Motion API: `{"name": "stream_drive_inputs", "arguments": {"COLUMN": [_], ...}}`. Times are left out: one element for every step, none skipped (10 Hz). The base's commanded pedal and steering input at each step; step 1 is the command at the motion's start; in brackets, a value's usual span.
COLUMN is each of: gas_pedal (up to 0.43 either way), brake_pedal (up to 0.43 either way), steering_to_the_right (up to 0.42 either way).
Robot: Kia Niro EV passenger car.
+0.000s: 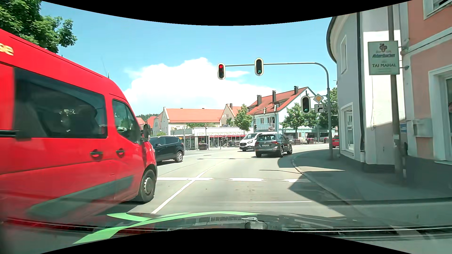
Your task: Follow the waypoints while adhering to traffic rules and regulations
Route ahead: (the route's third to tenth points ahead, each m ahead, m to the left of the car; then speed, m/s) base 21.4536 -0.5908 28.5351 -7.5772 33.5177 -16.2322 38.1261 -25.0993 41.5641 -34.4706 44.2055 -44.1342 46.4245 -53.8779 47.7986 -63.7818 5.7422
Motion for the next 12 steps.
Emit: {"name": "stream_drive_inputs", "arguments": {"gas_pedal": [0.11, 0.11, 0.11, 0.11, 0.098, 0.098, 0.059, 0.047, 0.047, 0.047, 0.047, 0.039], "brake_pedal": [0.0, 0.0, 0.0, 0.0, 0.0, 0.0, 0.0, 0.0, 0.0, 0.0, 0.0, 0.0], "steering_to_the_right": [0.021, 0.021, 0.022, 0.023, 0.023, 0.023, 0.025, 0.032, 0.043, 0.05, 0.059, 0.07]}}
